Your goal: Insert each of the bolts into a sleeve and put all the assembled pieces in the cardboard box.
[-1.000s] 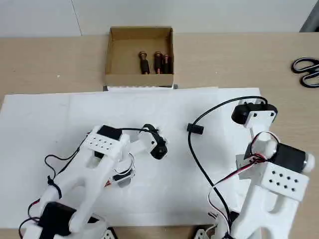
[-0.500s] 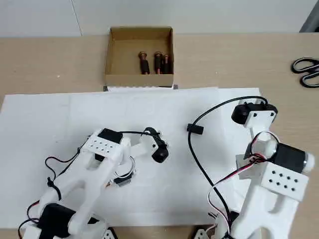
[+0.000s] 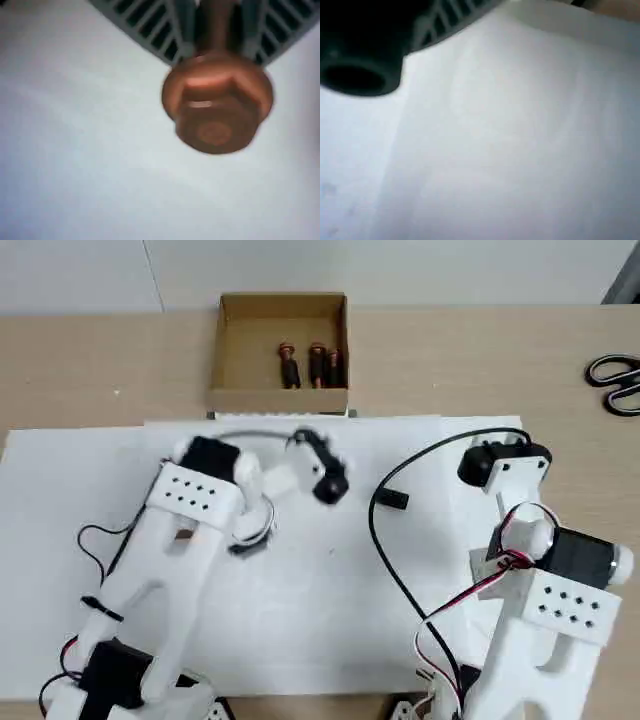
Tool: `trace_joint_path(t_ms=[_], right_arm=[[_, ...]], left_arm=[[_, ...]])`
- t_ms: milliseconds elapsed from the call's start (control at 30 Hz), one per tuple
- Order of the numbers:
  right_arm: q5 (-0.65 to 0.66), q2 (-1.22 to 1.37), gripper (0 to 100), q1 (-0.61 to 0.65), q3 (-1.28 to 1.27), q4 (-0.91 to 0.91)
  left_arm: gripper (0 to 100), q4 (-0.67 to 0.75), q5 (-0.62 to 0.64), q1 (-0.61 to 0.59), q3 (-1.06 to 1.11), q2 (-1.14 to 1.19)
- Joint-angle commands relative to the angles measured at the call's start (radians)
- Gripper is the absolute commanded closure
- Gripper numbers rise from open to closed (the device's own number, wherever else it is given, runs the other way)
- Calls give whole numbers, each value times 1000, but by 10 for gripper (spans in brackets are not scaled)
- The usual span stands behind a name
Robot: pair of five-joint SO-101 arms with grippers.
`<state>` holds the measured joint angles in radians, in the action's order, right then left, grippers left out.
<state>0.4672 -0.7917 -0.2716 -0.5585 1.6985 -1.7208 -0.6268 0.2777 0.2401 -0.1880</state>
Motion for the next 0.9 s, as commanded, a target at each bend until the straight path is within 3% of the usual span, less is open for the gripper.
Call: trace_joint_path(t_ms=[0, 167, 367, 700, 867], right_arm=[[3, -22, 996, 48, 68, 35], [0, -24, 996, 114, 72, 39], [-144, -24, 995, 220, 115, 38], [-155, -28, 996, 366, 362, 38], [-158, -162, 996, 440, 367, 27]], left_arm=[[994, -32, 41, -5, -114, -14], [994, -32, 141, -6, -143, -14], [994, -32, 371, -32, -288, -14], [994, -32, 470, -66, -713, -48], [994, 2, 611, -60, -792, -196]])
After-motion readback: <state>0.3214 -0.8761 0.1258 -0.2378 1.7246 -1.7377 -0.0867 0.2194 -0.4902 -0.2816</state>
